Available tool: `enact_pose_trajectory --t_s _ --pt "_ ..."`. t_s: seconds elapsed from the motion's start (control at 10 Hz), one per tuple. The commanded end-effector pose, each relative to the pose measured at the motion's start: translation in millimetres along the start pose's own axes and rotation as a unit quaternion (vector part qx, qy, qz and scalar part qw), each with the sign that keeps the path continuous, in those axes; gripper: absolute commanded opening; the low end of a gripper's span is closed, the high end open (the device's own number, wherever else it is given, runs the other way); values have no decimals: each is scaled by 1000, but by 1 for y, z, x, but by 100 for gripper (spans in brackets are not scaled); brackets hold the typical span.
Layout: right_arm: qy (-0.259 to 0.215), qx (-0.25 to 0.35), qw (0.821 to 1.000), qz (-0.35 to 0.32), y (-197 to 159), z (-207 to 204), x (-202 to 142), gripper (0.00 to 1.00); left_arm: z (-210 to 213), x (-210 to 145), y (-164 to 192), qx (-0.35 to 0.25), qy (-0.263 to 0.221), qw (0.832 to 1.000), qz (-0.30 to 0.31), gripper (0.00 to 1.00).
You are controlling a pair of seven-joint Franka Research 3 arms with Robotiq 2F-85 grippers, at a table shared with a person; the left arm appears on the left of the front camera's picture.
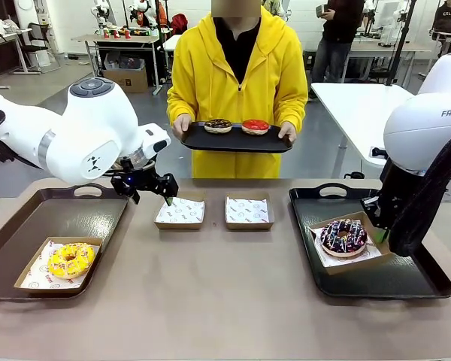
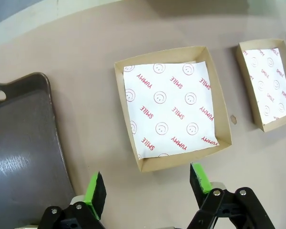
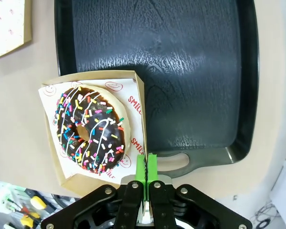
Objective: Individually package the donuts and arrange them on the tray.
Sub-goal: Place the picked Paper togo box on the Handle tray while simultaneously picking up another Paper togo box from the table with the other hand.
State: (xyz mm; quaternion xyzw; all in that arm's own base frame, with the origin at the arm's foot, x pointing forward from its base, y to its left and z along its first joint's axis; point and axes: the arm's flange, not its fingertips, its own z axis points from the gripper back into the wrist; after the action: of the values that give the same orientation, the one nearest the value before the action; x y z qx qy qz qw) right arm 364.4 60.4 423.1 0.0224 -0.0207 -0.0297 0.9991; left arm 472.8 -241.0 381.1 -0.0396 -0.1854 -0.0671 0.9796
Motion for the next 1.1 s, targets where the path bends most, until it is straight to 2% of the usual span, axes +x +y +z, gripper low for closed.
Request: enact_pose_trajectory --t_s 0.0,0.5,1.0 --pt "-1 -14 1000 -6 -1 -11 -7 1 -4 20 6 -9 27 999 16 93" --pt "-26 -6 999 -24 -9 -29 -8 1 -27 59 10 15 74 996 52 93" --pt "-26 5 1000 -16 -18 -49 -6 1 -58 77 22 -9 135 988 80 93"
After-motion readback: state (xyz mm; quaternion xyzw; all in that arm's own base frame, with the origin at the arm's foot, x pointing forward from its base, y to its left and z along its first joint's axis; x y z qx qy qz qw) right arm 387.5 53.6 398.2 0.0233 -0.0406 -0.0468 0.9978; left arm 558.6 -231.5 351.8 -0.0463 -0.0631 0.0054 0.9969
